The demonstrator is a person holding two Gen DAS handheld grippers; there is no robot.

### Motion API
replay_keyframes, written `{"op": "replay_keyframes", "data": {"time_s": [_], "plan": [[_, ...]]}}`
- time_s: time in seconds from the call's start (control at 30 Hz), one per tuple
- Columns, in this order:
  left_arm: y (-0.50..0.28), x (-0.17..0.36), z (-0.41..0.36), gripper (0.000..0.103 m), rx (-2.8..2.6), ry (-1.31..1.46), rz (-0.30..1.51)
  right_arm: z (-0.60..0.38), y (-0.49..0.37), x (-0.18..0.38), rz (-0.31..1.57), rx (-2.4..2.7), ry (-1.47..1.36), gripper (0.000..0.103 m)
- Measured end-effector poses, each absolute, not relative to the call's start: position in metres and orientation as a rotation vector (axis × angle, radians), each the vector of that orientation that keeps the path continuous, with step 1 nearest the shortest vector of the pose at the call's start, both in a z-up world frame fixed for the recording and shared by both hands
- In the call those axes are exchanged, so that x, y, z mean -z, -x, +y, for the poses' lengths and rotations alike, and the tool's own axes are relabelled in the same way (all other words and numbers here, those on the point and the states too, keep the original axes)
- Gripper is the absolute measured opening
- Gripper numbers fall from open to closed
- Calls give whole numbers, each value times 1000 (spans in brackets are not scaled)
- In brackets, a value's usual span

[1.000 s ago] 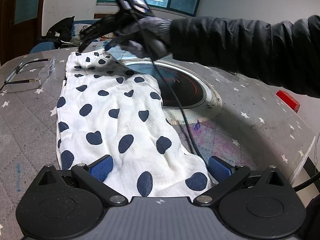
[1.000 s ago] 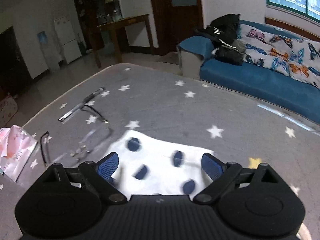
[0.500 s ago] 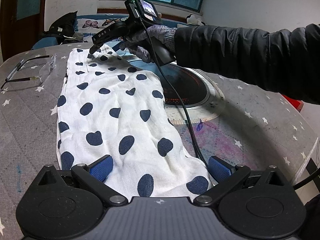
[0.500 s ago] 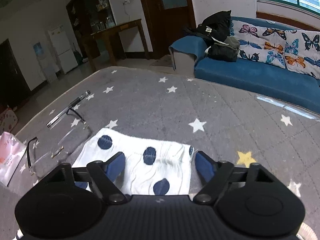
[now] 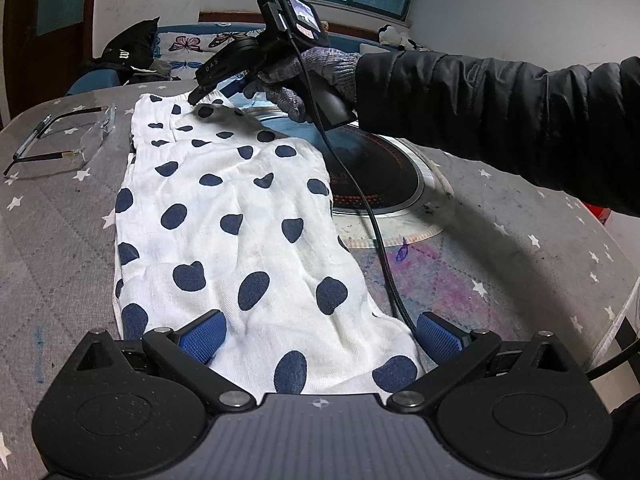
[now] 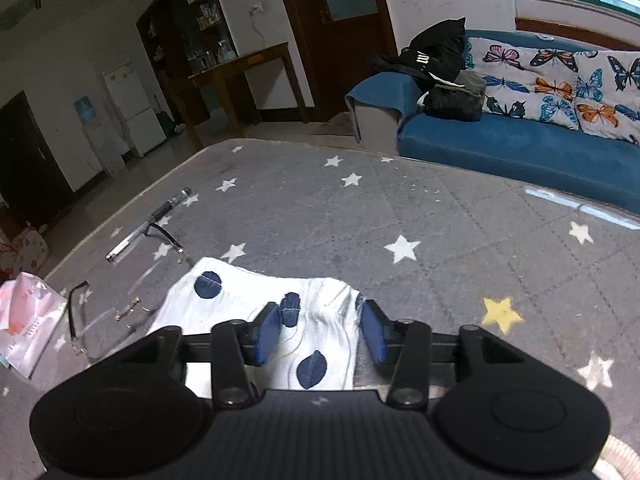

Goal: Fold clothes
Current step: 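Close the right gripper on the waistband edge while the left gripper presses the pants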

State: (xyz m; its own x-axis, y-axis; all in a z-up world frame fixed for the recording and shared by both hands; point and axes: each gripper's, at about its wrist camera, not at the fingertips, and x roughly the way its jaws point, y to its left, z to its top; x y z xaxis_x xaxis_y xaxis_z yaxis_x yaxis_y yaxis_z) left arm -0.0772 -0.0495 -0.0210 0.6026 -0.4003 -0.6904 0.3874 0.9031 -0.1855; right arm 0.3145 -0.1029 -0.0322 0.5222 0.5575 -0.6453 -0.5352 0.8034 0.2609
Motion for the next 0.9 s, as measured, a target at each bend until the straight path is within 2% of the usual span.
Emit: {"op": "replay_keyframes", "data": {"time_s": [0.23, 0.37, 0.53, 0.7, 0.77, 0.9], "plan": [[74, 19, -50, 103, 455, 22, 818, -98, -310, 32, 781, -644, -6, 46], [73, 19, -50, 103, 452, 24, 827, -97, -311, 32, 791, -630, -16, 33], [71, 19, -50, 103, 452, 30, 837, -103, -311, 32, 808, -624, -69, 23], [72, 20, -50, 103, 448, 28, 835, -106, -310, 33, 813, -626, -87, 23], [72, 20, -49, 103, 448, 28, 836, -109, -310, 33, 816, -636, -107, 29], [71, 19, -49, 103, 449, 29, 840, -110, -310, 34, 815, -651, -127, 33]]}}
